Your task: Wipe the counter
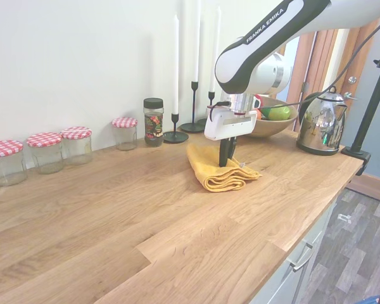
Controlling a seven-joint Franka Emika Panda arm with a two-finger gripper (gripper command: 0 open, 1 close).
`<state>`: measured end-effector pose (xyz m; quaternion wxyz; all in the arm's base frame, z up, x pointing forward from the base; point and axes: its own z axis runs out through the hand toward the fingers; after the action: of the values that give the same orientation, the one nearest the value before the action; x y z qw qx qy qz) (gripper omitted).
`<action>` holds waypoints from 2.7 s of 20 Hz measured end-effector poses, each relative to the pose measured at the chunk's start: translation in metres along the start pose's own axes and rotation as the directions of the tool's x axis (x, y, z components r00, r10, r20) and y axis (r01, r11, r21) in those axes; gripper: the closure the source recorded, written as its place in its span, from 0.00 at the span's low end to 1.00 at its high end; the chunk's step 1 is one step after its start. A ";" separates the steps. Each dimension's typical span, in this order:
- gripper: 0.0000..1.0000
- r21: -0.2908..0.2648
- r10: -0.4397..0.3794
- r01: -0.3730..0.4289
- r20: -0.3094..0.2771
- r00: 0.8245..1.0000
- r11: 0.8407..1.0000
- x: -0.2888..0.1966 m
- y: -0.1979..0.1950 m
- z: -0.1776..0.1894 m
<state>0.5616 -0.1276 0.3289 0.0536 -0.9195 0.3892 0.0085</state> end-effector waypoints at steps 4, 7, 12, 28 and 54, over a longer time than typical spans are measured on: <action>1.00 0.023 0.025 -0.025 0.007 1.000 0.999 0.015 0.024 -0.002; 1.00 0.041 0.043 -0.044 0.012 0.999 0.998 0.028 0.047 -0.004; 1.00 0.063 0.068 -0.069 0.016 0.998 0.996 0.043 0.080 -0.007; 1.00 -0.029 -0.026 0.025 -0.041 0.999 0.999 -0.005 0.002 0.000; 1.00 -0.133 -0.147 0.132 -0.110 0.983 0.982 -0.211 -0.178 0.027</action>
<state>0.5425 0.1493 0.3310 -0.0273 -0.9450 0.3248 -0.0259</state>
